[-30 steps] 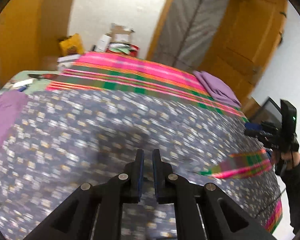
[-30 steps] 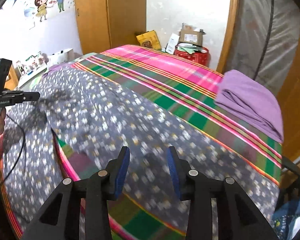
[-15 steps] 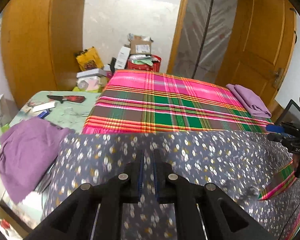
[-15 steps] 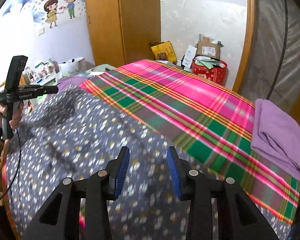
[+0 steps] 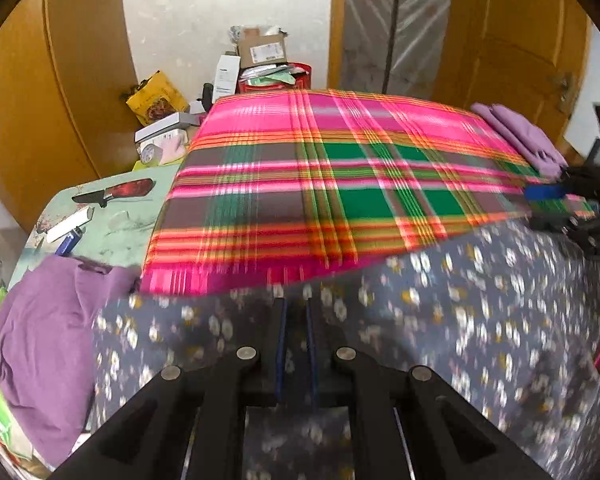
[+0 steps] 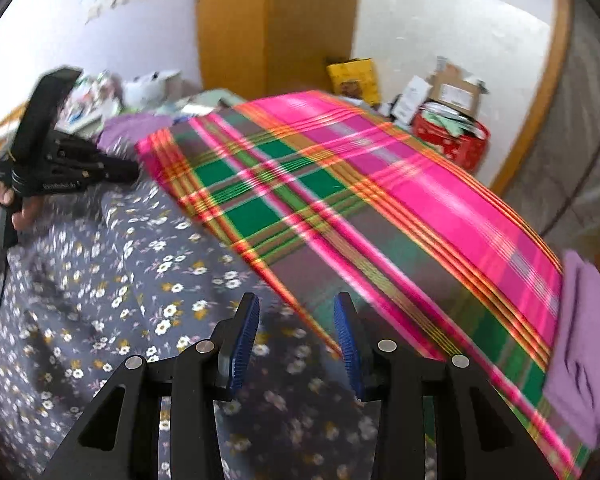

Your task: Fold clothes

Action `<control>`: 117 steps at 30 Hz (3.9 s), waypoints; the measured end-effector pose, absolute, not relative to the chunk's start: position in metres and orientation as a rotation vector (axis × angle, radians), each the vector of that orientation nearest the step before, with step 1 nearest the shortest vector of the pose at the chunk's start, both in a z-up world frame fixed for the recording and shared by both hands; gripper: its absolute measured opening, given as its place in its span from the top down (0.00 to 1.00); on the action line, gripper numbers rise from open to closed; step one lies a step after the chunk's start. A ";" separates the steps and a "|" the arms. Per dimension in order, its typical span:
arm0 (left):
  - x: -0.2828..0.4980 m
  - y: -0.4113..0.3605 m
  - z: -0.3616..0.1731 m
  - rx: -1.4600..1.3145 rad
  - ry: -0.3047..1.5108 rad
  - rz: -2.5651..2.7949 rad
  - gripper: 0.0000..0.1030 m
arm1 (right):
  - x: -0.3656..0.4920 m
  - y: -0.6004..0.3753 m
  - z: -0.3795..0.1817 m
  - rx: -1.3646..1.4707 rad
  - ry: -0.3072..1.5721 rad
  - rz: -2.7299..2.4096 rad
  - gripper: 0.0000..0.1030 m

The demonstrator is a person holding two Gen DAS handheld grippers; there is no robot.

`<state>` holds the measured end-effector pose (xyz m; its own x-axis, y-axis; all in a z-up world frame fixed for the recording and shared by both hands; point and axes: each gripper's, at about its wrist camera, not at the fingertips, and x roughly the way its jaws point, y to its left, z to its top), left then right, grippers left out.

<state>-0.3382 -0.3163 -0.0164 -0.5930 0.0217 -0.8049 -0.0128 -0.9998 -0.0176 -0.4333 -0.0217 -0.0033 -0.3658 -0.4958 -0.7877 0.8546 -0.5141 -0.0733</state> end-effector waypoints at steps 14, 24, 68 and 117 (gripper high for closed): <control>-0.321 -0.330 -0.017 -1.339 -0.124 2.765 0.92 | -0.445 -0.037 -0.020 1.026 0.623 -1.791 0.56; -0.330 -0.336 -0.010 -1.329 -0.179 2.816 0.92 | -0.431 -0.054 -0.012 0.941 0.797 -1.861 0.95; -0.341 -0.429 -0.020 -1.418 -0.192 3.003 0.65 | -0.440 -0.068 -0.020 1.007 0.672 -1.841 0.69; -0.342 -0.434 -0.013 -1.355 -0.080 2.972 0.98 | -0.474 -0.059 -0.019 1.061 0.530 -1.851 0.63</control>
